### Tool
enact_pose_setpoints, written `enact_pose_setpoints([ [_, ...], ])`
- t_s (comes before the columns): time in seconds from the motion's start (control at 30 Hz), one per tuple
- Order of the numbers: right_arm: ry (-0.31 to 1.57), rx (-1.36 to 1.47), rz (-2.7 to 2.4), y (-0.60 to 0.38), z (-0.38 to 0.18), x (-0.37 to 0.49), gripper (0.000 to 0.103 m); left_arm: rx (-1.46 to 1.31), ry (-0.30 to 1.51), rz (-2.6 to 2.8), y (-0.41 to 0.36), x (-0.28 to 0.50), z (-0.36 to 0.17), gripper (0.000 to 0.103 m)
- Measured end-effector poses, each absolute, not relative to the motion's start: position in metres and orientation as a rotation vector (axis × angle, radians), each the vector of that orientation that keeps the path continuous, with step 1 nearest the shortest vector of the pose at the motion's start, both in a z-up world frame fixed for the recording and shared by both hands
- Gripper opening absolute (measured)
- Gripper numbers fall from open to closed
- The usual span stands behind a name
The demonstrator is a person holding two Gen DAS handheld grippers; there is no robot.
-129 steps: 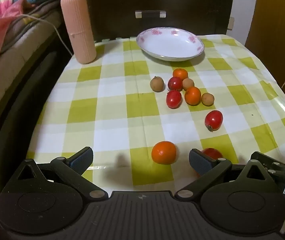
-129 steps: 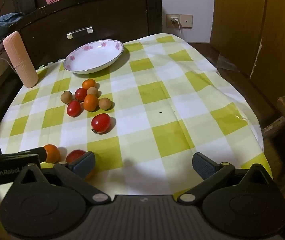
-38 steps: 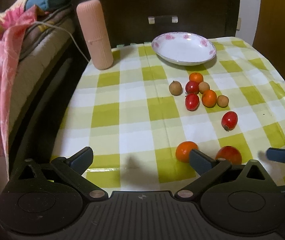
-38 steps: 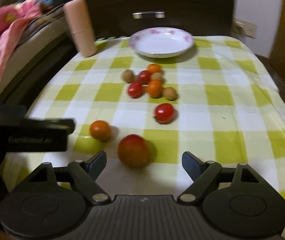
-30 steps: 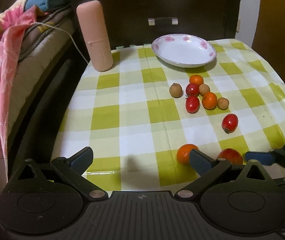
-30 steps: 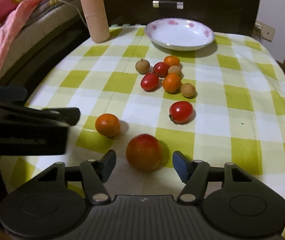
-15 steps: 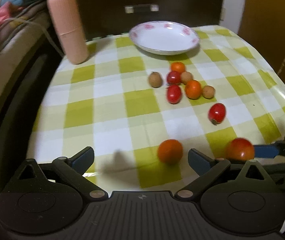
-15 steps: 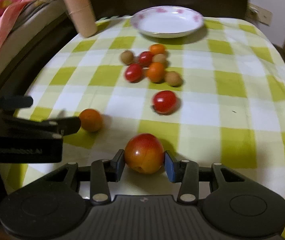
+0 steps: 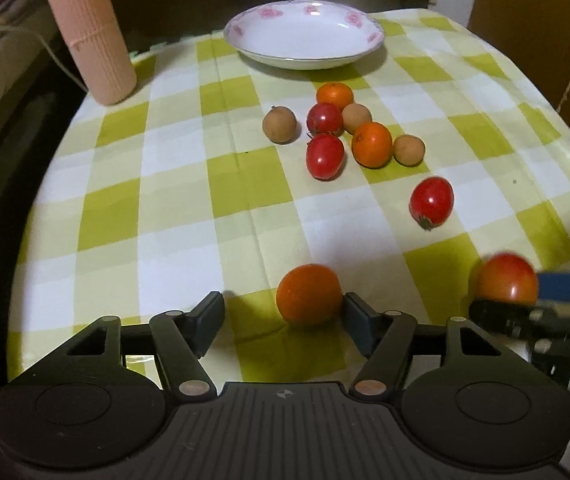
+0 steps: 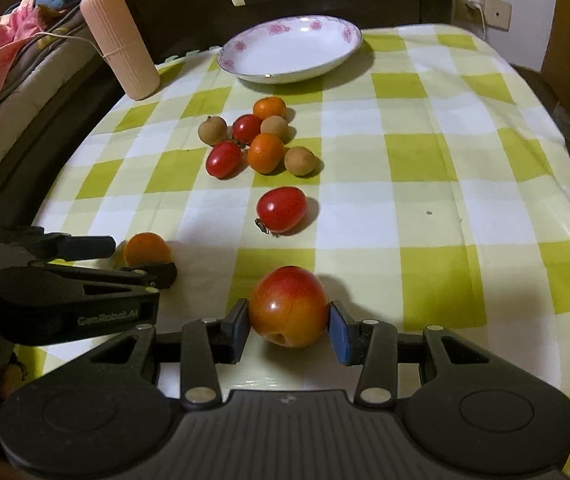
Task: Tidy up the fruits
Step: 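Close the right tool on the large red fruit while the left tool grasps the orange fruit, then carry both held fruits with both tools over the white floral bowl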
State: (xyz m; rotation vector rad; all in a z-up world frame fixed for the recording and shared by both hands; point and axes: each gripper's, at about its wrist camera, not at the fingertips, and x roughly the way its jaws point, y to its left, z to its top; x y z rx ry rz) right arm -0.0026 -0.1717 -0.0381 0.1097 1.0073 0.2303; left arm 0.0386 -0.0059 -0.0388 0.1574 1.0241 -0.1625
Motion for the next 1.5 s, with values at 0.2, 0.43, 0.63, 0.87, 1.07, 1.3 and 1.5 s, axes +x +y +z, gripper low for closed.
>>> enact_pose_setpoints([
  [0.2,1.018,0.155,0.233,-0.177,-0.041,-0.002,0.04,0.153,1.024,-0.152,-0.008,0.043,-0.04,0.077],
  [0.43,1.009,0.163,0.232,-0.178,-0.042,-0.004,0.04,0.126,1.056,-0.13,-0.004,0.051,-0.043,0.087],
  [0.63,1.012,0.166,0.224,-0.178,-0.041,-0.005,0.04,0.178,1.009,-0.2,-0.017,0.037,-0.037,0.055],
  [0.87,1.009,0.13,0.199,-0.171,-0.04,-0.003,0.04,0.154,1.006,-0.233,-0.017,0.04,-0.038,0.045],
  [1.07,1.013,0.123,0.182,-0.168,-0.04,-0.001,0.04,0.117,1.016,-0.262,-0.011,0.044,-0.037,0.041],
  [1.3,1.013,0.117,0.18,-0.165,-0.041,0.002,0.04,0.188,0.985,-0.27,-0.015,0.034,-0.039,0.044],
  [1.5,1.01,0.099,0.179,-0.162,-0.042,0.005,0.04,0.207,0.967,-0.251,-0.015,0.031,-0.041,0.053],
])
